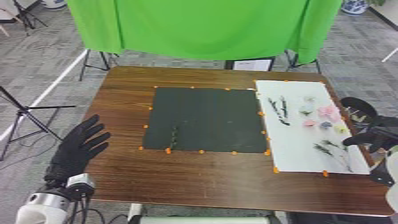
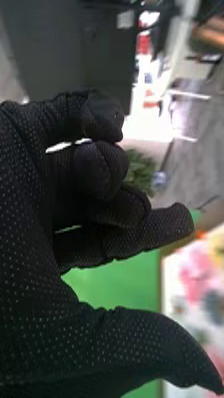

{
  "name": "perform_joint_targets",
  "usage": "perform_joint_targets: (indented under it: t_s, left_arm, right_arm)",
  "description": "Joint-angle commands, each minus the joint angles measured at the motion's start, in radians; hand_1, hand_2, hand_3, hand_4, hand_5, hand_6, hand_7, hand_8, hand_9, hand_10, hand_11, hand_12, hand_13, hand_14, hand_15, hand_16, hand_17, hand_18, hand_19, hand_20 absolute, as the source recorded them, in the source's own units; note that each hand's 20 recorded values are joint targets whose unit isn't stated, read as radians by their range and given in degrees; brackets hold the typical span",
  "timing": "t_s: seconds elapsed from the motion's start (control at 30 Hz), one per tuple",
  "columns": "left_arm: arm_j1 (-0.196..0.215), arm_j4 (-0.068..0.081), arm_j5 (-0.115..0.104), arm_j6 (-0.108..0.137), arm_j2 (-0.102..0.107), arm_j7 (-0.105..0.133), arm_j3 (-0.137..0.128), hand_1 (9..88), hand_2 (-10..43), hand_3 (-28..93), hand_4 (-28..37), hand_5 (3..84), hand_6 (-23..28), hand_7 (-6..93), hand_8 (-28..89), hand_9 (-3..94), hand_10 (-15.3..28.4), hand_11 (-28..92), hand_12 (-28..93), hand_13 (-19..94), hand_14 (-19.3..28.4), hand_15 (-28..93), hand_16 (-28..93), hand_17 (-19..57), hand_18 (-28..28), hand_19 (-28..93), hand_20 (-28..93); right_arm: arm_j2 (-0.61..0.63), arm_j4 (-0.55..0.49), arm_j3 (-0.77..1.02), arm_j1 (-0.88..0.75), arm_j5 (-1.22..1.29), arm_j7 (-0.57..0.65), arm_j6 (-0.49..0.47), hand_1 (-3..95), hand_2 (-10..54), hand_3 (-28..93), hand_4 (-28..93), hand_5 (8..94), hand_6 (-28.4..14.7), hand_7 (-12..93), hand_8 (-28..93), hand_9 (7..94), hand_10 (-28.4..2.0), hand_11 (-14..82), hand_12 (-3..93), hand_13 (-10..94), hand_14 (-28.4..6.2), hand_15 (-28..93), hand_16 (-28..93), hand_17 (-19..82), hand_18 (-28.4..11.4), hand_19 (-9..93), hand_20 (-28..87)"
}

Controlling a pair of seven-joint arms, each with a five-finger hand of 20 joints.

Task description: Arrange flowers

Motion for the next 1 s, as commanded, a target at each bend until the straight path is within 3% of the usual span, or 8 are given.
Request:
perform_joint_targets:
  t_s: [0.03,0.5,0.7,0.77,0.83,0.9,1.0]
  left_arm:
    - [0.004,0.004,0.002,-0.014,0.003,-0.012,-0.002,26.1,-5.3,69,-27.2,26.2,3.1,21.5,-11,22.9,11.4,21,18,19,16.0,32,1,-9.2,22.8,40,9]
    - [0.001,0.005,0.002,-0.013,-0.002,-0.013,0.005,26.1,-5.2,69,-27.2,26.2,3.1,21.7,-11,22.9,11.6,21,18,19,16.1,32,0,-9.2,22.9,41,9]
    - [0.0,0.006,0.0,-0.009,-0.003,-0.01,0.009,26.1,-5.1,69,-27.2,26.2,3.1,21.7,-11,22.9,11.6,21,18,19,16.1,32,0,-9.2,22.8,41,9]
    - [0.001,0.006,-0.001,-0.008,-0.005,-0.01,0.009,26.1,-4.9,69,-27.3,26.3,3.2,21.8,-11,22.9,11.5,21,18,19,16.1,32,0,-9.2,22.9,41,9]
    - [-0.002,0.008,-0.001,-0.009,-0.005,-0.01,0.011,26.1,-4.8,69,-27.3,26.3,3.2,21.7,-11,22.9,11.5,21,18,19,16.1,32,0,-9.2,22.9,41,9]
    - [0.002,0.007,-0.002,-0.006,-0.006,-0.007,0.012,26.1,-4.8,69,-27.3,26.4,3.3,21.7,-11,22.9,11.5,21,18,19,16.1,32,0,-9.2,22.9,41,9]
    - [0.009,0.004,-0.006,-0.003,-0.009,-0.005,0.01,26.0,-4.6,69,-27.3,26.3,3.2,21.7,-11,22.9,11.6,22,18,19,16.1,33,0,-9.2,22.9,41,9]
  right_arm:
    - [-0.017,0.016,-0.002,-0.052,0.01,0.004,-0.02,26.8,-9.5,64,-28,61.0,-4.1,29,-10,56.1,-14.9,67.2,56.5,58,-13.5,88,44,29,-23.6,90,58]
    - [0.0,0.106,-0.114,0.011,-0.019,-0.025,0.019,27.8,-9.5,63,-28,60.7,-4.1,30,-11,55.9,-14.7,67.8,55.4,58,-13.3,88,43,29,-23.4,89,58]
    - [0.011,0.156,-0.158,0.039,0.012,-0.058,0.082,26.2,-9.5,74,-28,61.9,-3.1,33,-12,57.8,-14.1,67.9,55.2,59,-12.8,88,42,30,-23.2,90,58]
    - [0.01,0.172,-0.163,0.044,0.031,-0.071,0.096,31.8,-9.5,79,-28,65.6,-0.7,35,-10,62.2,-12.5,67.5,54.7,62,-11.4,87,43,32,-22.8,90,57]
    - [0.007,0.178,-0.161,0.043,0.056,-0.063,0.098,37.4,-9.5,76,-28,68.7,0.3,37,4,65.9,-11.4,67.2,53.8,65,-10.8,87,43,33,-22.4,91,56]
    - [0.003,0.181,-0.151,0.043,0.096,-0.076,0.075,44.5,-9.5,76,-28,74.5,1.3,40,9,72.0,-10.1,66.1,54.8,68,-9.9,86,43,35,-22.5,93,56]
    - [-0.005,0.181,-0.142,0.03,0.106,-0.096,0.086,46.2,-9.5,77,-28,77.3,0.9,41,10,74.1,-9.1,66.7,54.7,71,-9.4,87,43,36,-22.5,93,57]
